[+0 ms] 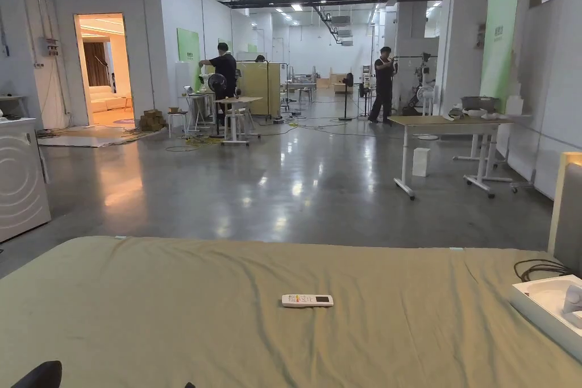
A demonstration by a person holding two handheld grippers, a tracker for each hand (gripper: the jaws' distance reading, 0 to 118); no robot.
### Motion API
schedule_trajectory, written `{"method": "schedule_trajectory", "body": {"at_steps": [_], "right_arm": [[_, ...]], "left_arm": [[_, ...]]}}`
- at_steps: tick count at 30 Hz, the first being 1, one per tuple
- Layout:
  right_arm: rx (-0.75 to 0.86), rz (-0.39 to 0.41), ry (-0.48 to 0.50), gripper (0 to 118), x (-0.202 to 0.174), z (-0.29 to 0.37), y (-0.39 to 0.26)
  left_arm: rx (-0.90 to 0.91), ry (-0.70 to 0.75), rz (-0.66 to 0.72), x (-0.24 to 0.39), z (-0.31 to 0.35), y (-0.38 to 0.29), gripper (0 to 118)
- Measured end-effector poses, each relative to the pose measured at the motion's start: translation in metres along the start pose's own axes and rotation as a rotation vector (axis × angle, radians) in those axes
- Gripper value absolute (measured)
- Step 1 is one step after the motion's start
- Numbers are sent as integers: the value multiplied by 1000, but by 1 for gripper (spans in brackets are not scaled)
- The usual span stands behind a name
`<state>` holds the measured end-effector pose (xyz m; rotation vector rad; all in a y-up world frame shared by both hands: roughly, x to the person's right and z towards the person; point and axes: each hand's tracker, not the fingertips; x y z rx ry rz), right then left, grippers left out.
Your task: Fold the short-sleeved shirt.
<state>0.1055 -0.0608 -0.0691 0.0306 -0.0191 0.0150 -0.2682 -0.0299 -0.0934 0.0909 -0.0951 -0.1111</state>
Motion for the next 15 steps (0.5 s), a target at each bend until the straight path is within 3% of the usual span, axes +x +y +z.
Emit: {"method": "schedule_trajectory", "body": {"at_steps": [15], "right_arm": [[30,24,10,118,-1,1,6]], "left_arm": [[-11,14,-13,3,-2,1,104]]}}
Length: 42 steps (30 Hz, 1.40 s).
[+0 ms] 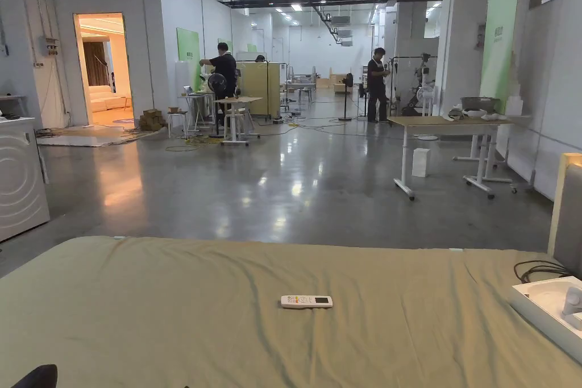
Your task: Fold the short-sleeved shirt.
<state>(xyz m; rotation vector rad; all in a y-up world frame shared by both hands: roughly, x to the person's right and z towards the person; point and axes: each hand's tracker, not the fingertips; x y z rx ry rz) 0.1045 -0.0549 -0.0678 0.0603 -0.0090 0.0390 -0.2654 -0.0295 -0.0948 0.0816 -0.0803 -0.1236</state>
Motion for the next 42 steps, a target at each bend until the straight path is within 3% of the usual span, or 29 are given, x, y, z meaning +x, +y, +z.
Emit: {"method": "schedule_trajectory", "body": {"at_steps": [34,42], "right_arm": [[-10,14,23,118,-7,-1,-2],[-34,-37,25,118,-3,-6,-4]], "left_arm": [[-22,0,-16,3,-1,-2,104],[-31,-11,-6,3,-3,-3,104]]}}
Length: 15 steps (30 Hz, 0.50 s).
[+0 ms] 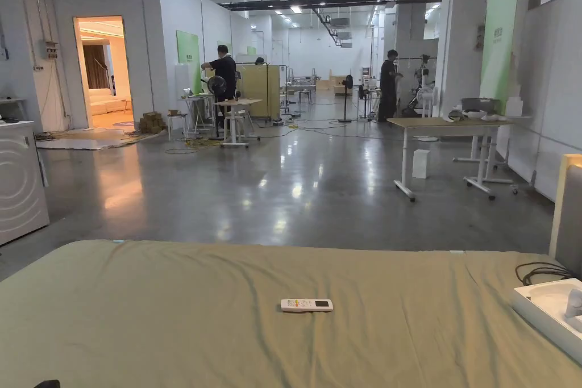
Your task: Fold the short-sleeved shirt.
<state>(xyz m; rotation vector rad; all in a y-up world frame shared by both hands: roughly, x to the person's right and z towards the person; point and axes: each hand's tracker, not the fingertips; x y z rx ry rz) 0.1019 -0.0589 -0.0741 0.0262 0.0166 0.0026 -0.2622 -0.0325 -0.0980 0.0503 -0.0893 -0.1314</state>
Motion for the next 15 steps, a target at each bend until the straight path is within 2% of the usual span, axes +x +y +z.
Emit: {"method": "schedule_trajectory", "body": {"at_steps": [2,5,6,7,8,12,15], "right_arm": [[-32,-81,23,118,6,-7,-3],[-130,-290,148,118,18,-22,-19],[-165,-352,150,118,20,-25,-23],[-193,-380,148,118,21,-28,-26],[-205,-378,130,118,21,-28,-28],[-150,-241,53,118,12,-29,-22],[-140,-207,-13,118,5,-32,-14]], "left_arm": [[-4,-2,7,0,-1,-1,104],[-15,-10,34,-1,-4,-4,104],[-22,-11,40,0,-5,-5,104],[-29,-12,40,0,-5,-5,104],[-32,-13,35,0,-5,-6,104],[-43,-8,25,0,-7,-6,104],[-47,-12,49,0,-10,-7,104]]}}
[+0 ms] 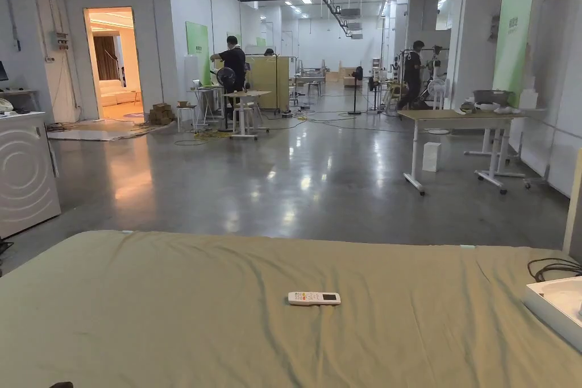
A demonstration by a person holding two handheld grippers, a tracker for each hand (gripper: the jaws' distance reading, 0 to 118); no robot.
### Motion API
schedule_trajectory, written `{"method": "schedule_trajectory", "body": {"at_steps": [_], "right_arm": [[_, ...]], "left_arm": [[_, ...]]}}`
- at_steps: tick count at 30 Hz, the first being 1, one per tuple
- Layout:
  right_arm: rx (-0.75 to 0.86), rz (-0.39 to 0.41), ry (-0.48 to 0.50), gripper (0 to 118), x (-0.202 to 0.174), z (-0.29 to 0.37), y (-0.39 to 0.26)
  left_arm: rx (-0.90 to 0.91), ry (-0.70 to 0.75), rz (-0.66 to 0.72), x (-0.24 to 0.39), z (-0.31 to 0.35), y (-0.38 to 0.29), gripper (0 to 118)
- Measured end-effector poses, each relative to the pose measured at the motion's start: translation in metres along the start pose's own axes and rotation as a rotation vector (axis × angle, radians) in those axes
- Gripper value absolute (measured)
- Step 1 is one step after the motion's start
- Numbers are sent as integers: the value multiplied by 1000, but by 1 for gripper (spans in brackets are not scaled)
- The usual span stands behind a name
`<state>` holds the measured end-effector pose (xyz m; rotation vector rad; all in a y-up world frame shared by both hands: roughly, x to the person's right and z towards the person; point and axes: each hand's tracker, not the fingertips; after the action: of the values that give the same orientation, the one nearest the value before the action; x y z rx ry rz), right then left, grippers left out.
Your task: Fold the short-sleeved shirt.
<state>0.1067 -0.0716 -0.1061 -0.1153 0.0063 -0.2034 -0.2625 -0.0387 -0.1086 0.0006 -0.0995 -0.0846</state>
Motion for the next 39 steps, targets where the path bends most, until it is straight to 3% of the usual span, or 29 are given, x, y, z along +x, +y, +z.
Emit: {"method": "schedule_trajectory", "body": {"at_steps": [2,7,10,13,19,28,34,36,39], "right_arm": [[-3,-20,-1,118,-3,-1,6],[-131,-269,57,118,0,-4,26],[-140,-288,3,118,-7,2,35],[-212,-249,-176,118,-23,5,49],[-236,-179,-100,118,-32,6,50],[-211,-95,-134,115,-31,2,50],[-2,-86,-84,118,-24,16,41],[49,-45,-31,118,-25,24,43],[232,33,-54,118,-30,45,45]], "left_arm": [[-4,-11,17,0,-2,0,104],[-13,-26,2,3,-4,0,104],[-18,-19,-33,4,-3,5,104],[-9,-44,9,1,-3,9,104],[-25,-58,30,2,-6,6,104],[-11,-78,29,6,-3,9,104],[14,-95,51,7,-1,13,104],[35,-93,44,8,1,15,104],[91,-88,42,8,7,20,104]]}}
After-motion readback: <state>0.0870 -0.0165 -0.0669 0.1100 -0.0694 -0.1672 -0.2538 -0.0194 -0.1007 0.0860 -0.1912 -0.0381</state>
